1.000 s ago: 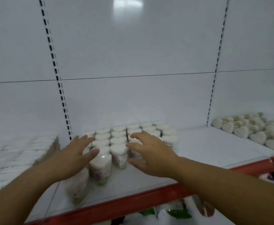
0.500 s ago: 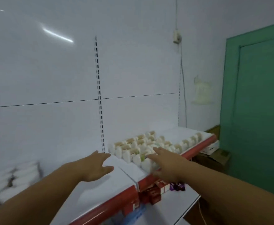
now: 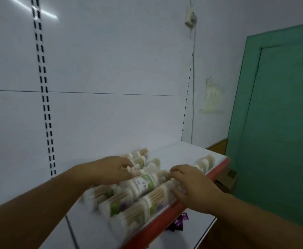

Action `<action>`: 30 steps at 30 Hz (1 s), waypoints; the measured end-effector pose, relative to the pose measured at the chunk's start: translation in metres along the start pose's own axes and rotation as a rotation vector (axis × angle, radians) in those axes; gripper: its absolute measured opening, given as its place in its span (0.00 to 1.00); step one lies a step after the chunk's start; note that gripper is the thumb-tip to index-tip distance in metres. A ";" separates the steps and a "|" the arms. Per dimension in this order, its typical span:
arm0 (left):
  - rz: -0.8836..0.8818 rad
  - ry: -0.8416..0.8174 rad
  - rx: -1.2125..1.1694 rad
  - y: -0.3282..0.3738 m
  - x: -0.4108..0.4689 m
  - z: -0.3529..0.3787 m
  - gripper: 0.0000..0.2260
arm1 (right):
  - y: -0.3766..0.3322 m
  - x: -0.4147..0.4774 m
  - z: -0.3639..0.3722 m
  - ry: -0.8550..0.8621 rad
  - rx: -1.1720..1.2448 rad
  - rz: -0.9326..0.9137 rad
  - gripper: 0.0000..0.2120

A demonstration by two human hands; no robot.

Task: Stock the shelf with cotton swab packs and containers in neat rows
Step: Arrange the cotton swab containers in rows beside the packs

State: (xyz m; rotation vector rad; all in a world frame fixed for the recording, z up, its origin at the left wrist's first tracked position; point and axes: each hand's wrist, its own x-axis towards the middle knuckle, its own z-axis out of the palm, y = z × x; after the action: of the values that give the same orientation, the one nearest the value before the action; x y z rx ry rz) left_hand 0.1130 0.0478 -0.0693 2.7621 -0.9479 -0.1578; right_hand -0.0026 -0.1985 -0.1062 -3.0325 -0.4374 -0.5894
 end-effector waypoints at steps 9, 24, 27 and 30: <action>-0.073 0.083 0.163 0.030 0.148 0.028 0.24 | 0.100 0.073 0.016 -0.092 0.051 0.126 0.16; -0.464 0.330 -1.588 0.034 0.118 0.004 0.21 | 0.167 0.252 0.085 -0.311 0.225 -0.385 0.24; -0.385 0.479 -1.788 0.052 0.098 0.006 0.22 | 0.150 0.267 0.103 -0.359 0.187 -0.514 0.19; -0.306 0.665 -1.933 0.073 0.077 0.015 0.28 | 0.147 0.282 0.105 -0.315 0.145 -0.531 0.12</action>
State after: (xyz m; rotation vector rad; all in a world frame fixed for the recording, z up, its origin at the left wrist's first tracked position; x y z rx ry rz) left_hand 0.1276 -0.0583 -0.0691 0.9324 0.0570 -0.0844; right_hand 0.3270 -0.2557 -0.0950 -2.8605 -1.2564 -0.0678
